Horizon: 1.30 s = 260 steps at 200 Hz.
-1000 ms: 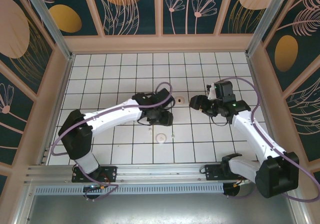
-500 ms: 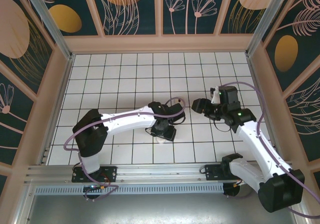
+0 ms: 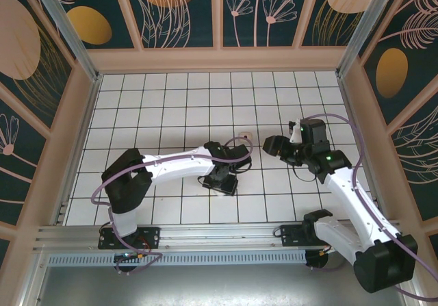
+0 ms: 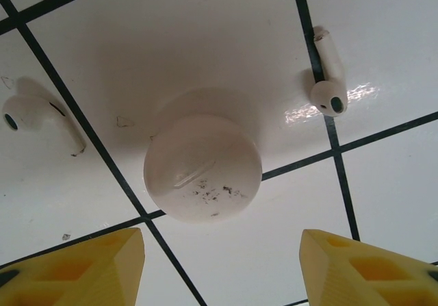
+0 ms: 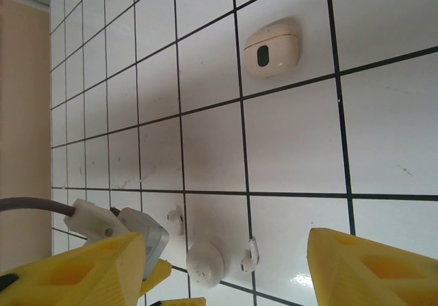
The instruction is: Insert the wireless bluetooth earbuds into the charging case
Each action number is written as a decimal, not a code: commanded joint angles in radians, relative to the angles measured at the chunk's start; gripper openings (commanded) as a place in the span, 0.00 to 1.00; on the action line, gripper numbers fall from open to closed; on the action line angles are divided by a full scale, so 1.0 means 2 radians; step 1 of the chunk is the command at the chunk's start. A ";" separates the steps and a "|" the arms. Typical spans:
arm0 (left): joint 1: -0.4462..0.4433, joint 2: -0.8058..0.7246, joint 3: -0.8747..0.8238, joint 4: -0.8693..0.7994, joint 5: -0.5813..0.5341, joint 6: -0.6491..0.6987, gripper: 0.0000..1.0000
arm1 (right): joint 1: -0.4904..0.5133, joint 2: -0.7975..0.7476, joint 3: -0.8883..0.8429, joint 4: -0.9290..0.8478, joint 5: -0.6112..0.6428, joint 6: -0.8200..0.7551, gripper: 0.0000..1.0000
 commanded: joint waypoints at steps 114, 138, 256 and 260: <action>0.000 0.038 -0.014 0.026 -0.025 0.022 0.59 | 0.004 -0.035 -0.016 -0.007 0.009 0.021 0.64; 0.000 0.042 -0.017 0.032 -0.025 0.025 0.58 | 0.004 -0.039 -0.017 -0.008 0.009 0.024 0.64; 0.000 0.055 -0.022 0.040 -0.020 0.036 0.53 | 0.004 -0.043 -0.024 -0.008 0.012 0.029 0.64; 0.000 0.056 -0.023 0.040 -0.020 0.036 0.53 | 0.004 -0.043 -0.023 -0.007 0.012 0.029 0.64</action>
